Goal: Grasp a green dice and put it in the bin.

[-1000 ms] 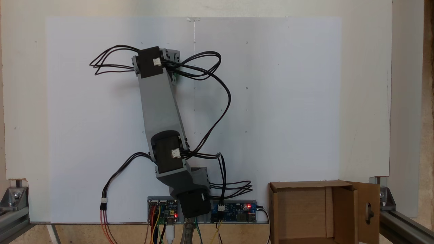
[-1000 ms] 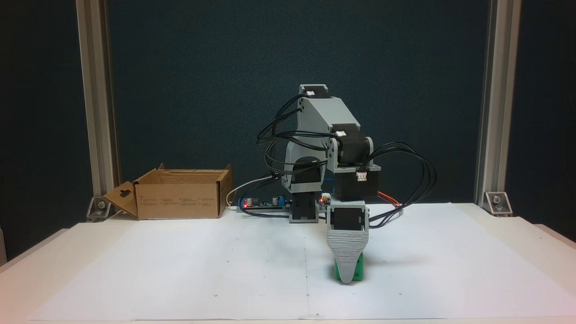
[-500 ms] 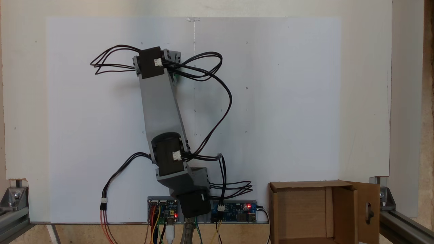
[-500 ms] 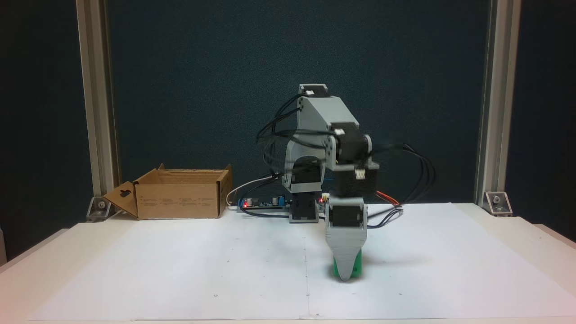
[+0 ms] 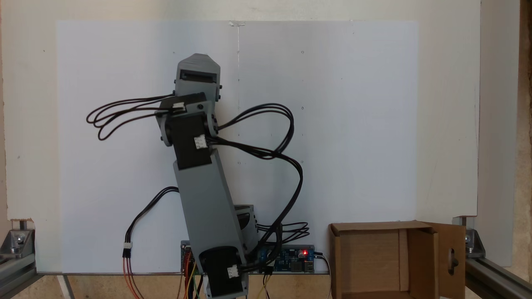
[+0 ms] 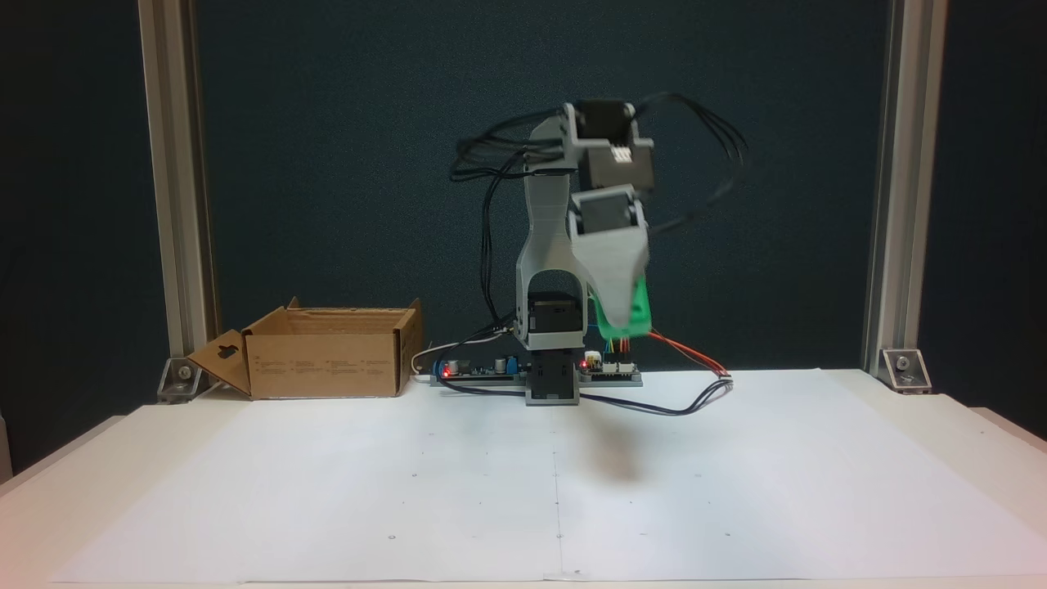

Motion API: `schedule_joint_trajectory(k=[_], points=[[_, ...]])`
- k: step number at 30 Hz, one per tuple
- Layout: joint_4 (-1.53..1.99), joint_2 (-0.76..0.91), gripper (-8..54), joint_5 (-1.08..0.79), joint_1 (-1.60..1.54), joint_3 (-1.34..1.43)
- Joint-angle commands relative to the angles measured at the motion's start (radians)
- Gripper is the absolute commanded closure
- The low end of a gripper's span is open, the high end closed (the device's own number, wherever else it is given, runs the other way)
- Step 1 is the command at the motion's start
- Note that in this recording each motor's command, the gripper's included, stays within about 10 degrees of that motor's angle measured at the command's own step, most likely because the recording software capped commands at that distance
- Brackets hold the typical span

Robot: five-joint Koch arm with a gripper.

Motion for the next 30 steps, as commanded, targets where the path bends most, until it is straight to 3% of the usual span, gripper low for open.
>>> schedule_joint_trajectory(k=[1,20,30], points=[[0.018,0.054,33.6,0.005,0.060,-0.077],[0.160,0.181,33.6,-0.483,1.097,-0.083],[0.143,0.120,33.6,-0.730,1.787,-0.083]])
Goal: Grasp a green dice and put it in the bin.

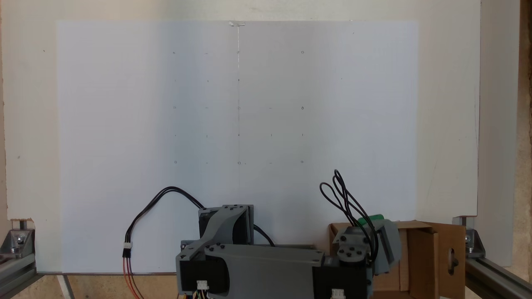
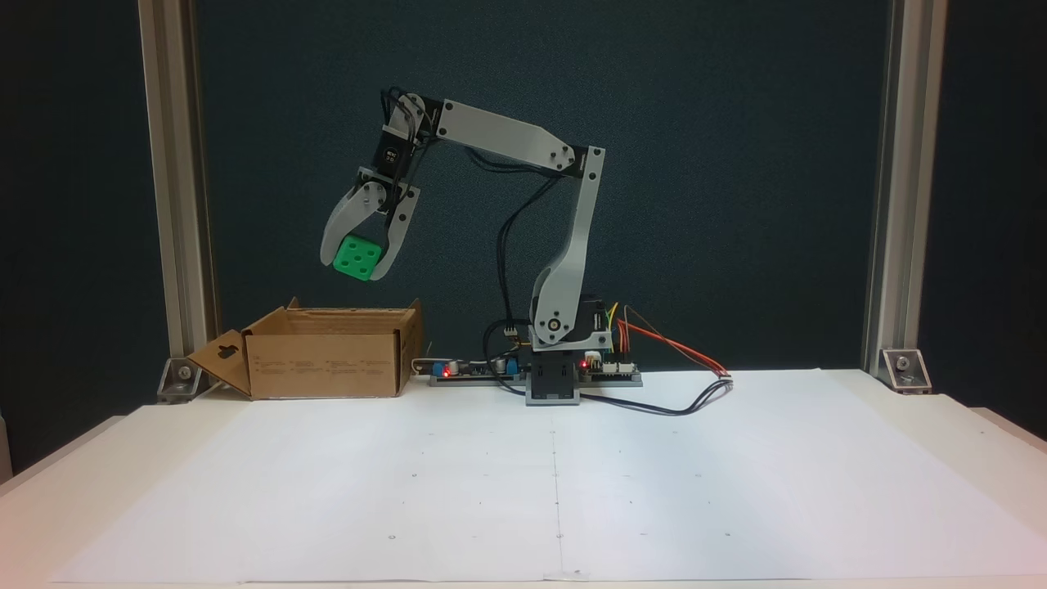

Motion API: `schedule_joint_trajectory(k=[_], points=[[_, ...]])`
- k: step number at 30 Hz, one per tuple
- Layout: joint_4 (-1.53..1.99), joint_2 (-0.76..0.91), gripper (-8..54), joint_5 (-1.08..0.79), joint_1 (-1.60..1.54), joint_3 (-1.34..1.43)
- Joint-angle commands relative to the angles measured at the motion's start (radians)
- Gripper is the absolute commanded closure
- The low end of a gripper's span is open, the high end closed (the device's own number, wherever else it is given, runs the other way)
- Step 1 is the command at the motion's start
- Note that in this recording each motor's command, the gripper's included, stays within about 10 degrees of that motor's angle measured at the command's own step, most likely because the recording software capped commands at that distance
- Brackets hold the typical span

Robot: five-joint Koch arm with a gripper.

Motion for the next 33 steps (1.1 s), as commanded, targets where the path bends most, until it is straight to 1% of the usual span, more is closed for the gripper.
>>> schedule_joint_trajectory(k=[1,6,9,13,14,15,16,17,20,23,24,29,33], points=[[-0.061,-0.077,33.6,-0.141,0.133,-0.083],[-0.167,-0.253,33.6,-0.235,0.276,-0.083],[-0.256,-0.390,33.6,-0.275,0.345,-0.083],[-0.333,-0.454,33.6,-0.282,0.353,-0.083],[-0.337,-0.454,33.6,-0.282,0.354,-0.083],[-0.344,-0.454,32.1,-0.282,0.354,-0.083],[-0.350,-0.454,25.0,-0.281,0.354,-0.083],[-0.350,-0.454,16.2,-0.279,0.354,-0.083],[-0.348,-0.454,6.2,-0.249,0.354,-0.081],[-0.351,-0.443,6.2,-0.204,0.350,-0.081],[-0.354,-0.416,6.2,-0.178,0.345,-0.081],[-0.474,-0.236,5.4,0.038,0.224,-0.081],[-0.568,-0.080,5.4,0.184,0.031,-0.083]])
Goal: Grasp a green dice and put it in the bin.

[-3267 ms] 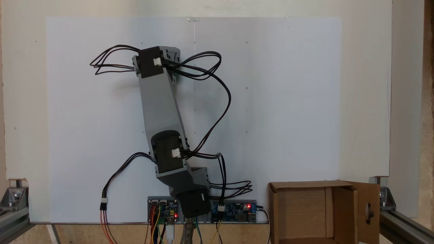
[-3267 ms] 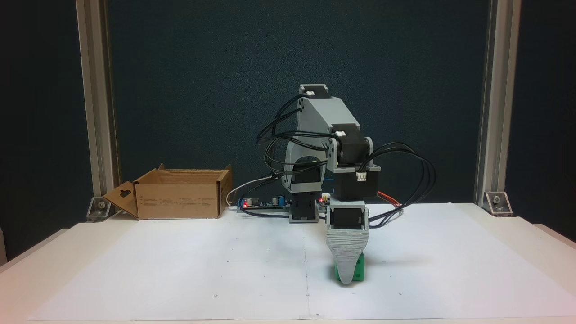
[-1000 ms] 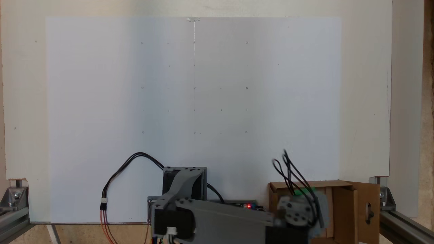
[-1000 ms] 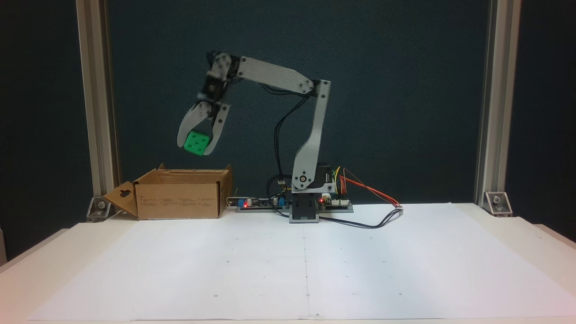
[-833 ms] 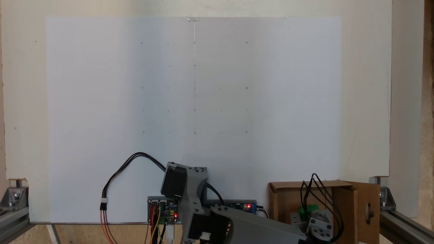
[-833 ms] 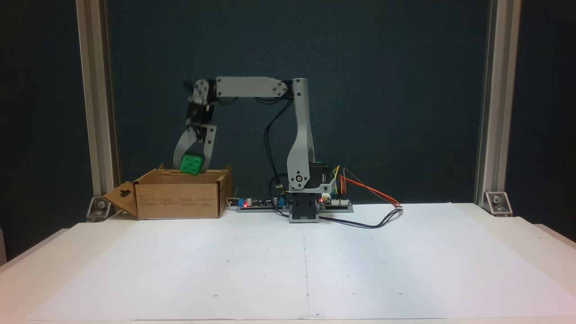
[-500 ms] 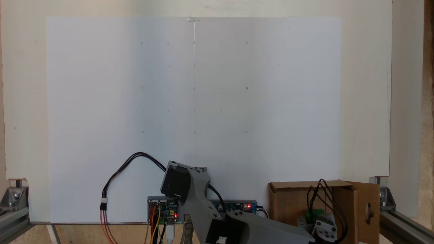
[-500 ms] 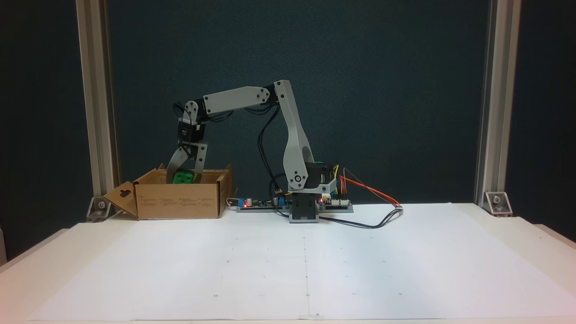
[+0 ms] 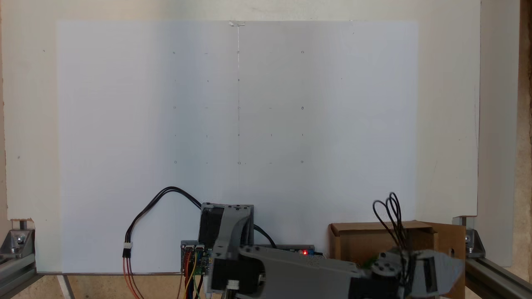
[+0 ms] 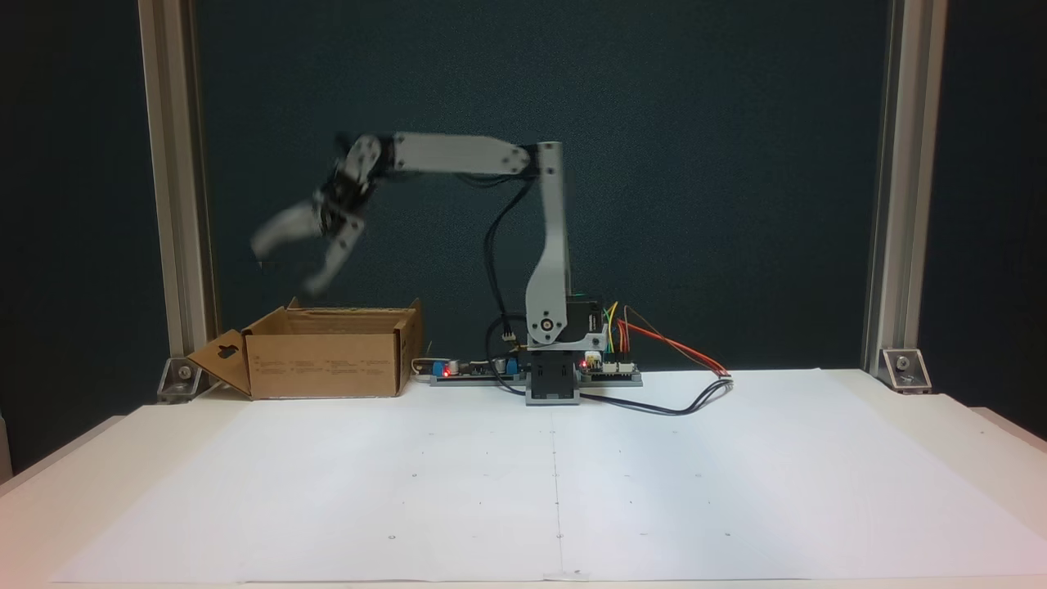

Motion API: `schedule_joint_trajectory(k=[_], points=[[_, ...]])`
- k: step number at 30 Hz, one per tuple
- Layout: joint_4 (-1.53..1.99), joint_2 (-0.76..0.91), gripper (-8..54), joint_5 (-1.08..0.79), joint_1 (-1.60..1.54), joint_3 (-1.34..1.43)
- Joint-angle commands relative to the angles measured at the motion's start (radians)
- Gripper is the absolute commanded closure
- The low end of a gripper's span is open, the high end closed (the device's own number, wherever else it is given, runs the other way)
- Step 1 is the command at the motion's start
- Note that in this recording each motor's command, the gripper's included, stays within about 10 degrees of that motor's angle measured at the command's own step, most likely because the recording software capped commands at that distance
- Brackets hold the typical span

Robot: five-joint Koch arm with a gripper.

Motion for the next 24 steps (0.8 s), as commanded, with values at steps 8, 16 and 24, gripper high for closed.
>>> schedule_joint_trajectory(k=[8,16,24], points=[[-0.078,0.267,2.0,0.190,-0.635,-0.061],[-0.081,0.322,1.9,0.187,-1.216,0.058],[-0.155,0.397,1.9,0.190,-1.687,0.215]])
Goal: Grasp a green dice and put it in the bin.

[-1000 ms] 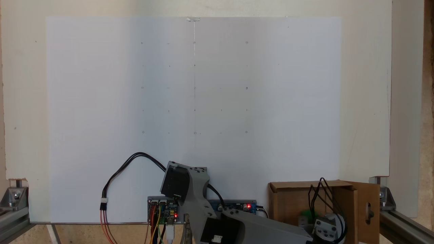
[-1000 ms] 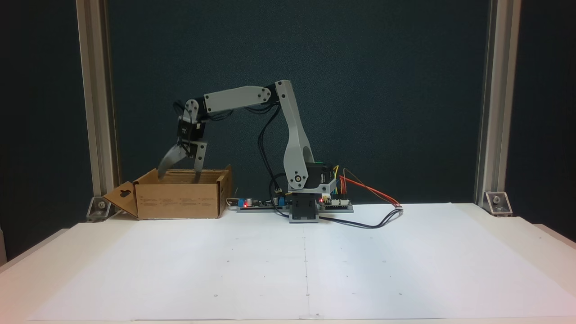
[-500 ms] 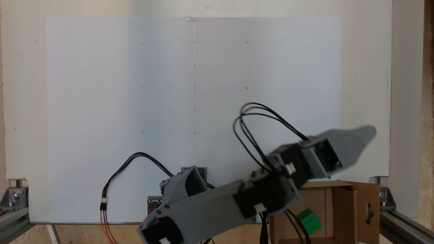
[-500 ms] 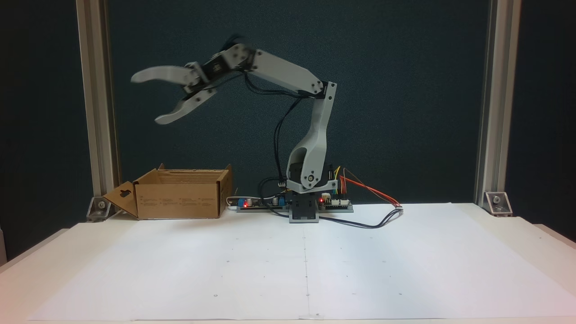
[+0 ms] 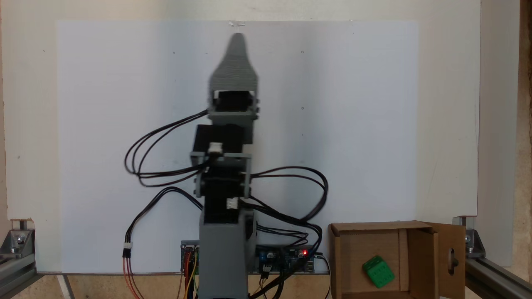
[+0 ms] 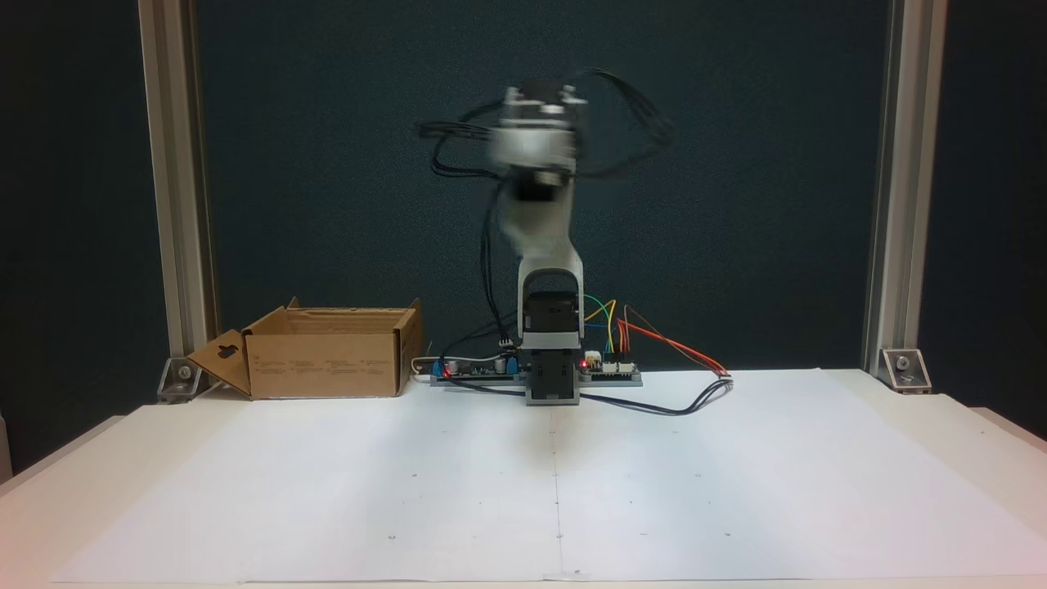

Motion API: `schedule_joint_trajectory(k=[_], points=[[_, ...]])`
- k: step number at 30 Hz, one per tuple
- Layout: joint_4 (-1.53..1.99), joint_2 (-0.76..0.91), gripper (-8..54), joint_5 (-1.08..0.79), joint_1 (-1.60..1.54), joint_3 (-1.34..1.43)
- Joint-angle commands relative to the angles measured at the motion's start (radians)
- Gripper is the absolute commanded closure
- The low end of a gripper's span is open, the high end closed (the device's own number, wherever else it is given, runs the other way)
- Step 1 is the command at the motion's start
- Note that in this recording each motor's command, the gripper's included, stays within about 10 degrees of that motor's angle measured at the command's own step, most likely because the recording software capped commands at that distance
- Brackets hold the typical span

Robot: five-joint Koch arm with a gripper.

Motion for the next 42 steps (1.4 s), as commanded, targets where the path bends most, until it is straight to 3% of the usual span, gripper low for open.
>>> schedule_joint_trajectory(k=[1,16,42], points=[[-0.124,0.054,1.9,0.043,-0.032,0.014],[-0.675,0.407,1.1,0.048,0.029,0.614],[-1.721,0.410,2.0,0.034,0.052,1.322]])
